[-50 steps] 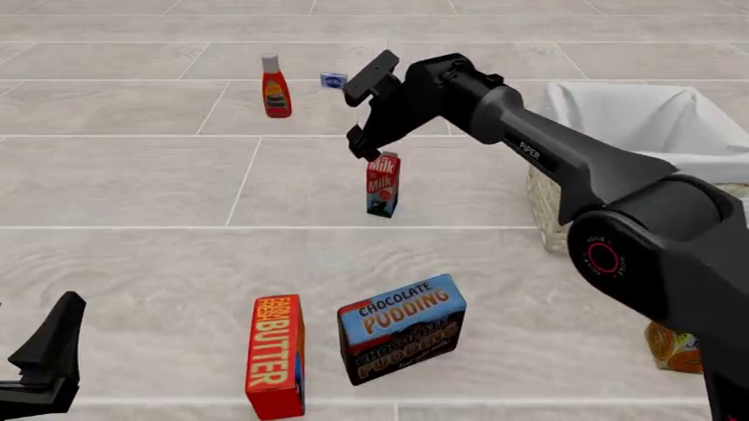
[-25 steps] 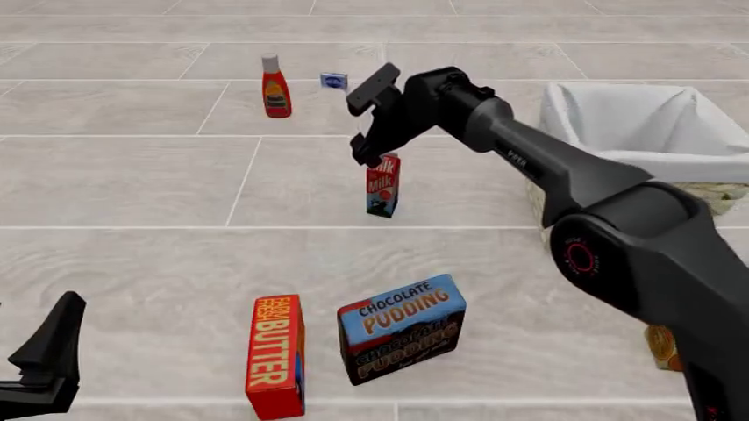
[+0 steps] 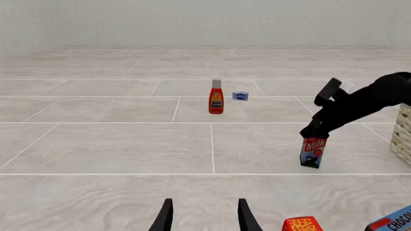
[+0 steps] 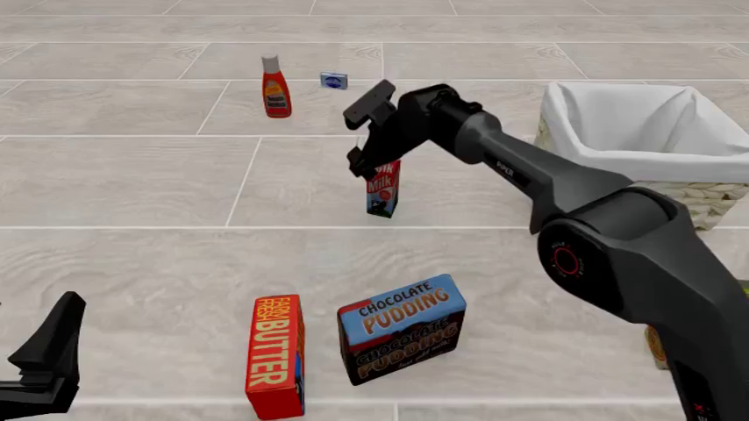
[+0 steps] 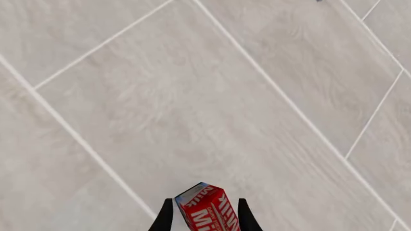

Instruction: Pick the milk and place it in the basket.

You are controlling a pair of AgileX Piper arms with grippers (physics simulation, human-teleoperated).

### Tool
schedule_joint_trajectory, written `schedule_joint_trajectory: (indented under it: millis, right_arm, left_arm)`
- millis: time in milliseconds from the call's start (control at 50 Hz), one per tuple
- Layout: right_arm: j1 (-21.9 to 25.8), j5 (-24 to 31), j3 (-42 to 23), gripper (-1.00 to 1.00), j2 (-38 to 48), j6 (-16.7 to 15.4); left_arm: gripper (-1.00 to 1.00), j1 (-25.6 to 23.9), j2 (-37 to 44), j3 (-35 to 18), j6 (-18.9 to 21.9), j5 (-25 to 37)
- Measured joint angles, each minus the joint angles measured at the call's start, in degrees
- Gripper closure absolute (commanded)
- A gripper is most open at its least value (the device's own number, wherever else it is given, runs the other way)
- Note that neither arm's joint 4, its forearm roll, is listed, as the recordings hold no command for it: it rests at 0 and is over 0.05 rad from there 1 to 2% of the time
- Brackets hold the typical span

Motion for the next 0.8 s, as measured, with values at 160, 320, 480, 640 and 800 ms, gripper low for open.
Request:
schedule_joint_trajectory:
  millis: [160,320,480,640,800]
  right_arm:
    - [0.0,-0.4,0.5,-1.00,0.4,0.4]
    - [-0.2,-0.8,0.8,1.00,0.5,0.8]
    - [-0.3,-0.8,0.8,1.00,0.7,0.4]
    - [-0.4,-0.9,0.9,1.00,0.6,0.2]
    - [-0.4,-0.9,1.5,1.00,0.3,-0.2]
  left_arm:
    - [-1.00,0.0,0.0,0.0,0.0,0.0]
    - [-1.00,0.0,0.0,0.0,0.0,0.0]
    - [-1.00,0.0,0.0,0.0,0.0,0.0]
    - [-1.00,0.0,0.0,0.0,0.0,0.0]
    - [-1.00,0.0,0.0,0.0,0.0,0.0]
